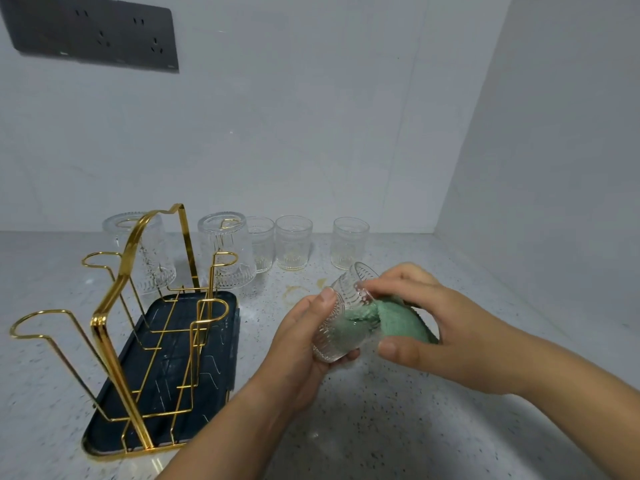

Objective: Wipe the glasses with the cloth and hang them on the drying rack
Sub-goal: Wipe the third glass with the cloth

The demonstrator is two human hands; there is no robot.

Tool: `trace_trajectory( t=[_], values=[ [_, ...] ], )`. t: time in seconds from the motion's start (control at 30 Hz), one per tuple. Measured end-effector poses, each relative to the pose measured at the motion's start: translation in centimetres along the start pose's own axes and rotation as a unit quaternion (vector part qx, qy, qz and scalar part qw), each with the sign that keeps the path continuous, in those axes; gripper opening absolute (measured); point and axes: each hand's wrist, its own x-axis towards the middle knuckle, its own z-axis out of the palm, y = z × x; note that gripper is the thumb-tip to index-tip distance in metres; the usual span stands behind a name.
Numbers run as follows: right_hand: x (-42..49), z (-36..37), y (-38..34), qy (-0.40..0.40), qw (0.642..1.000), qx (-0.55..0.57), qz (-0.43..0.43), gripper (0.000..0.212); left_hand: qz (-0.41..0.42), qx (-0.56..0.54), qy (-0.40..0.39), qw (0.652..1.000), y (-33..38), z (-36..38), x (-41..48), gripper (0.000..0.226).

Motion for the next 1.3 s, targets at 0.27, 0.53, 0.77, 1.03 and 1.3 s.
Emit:
trace_trajectory(
  t=[0.27,0.53,0.77,1.03,1.3],
  values=[
    [-0.4,-0.1,-3.1,-0.085,0.994,0.068,0.022,0.024,0.007,0.013,-0.009,1.0,-0.1,0.5,-0.4,0.113],
    [1.6,-0.5,-3.6,-0.223,0.974,-0.019,0.038,0.029,0.013,0.017,0.001,1.0,-0.3,0.8,-0.6,0.068],
    [2.2,-0.3,-2.0,-0.246,0.938,0.222,0.105,0.04,0.105,0.063,0.03,0.992,-0.3,0.2,-0.5,0.051],
    [2.0,0.2,-2.2,-0.271,0.932,-0.236,-0.052,0.037,-0.077,0.019,-0.029,0.996,0.2,0.6,-0.7,0.073],
    [1.7,0.8,-1.7,-0.26,0.962,-0.086,0.0,0.033,-0.059,0.024,-0.004,0.998,0.4,1.1,-0.8,0.067]
  ],
)
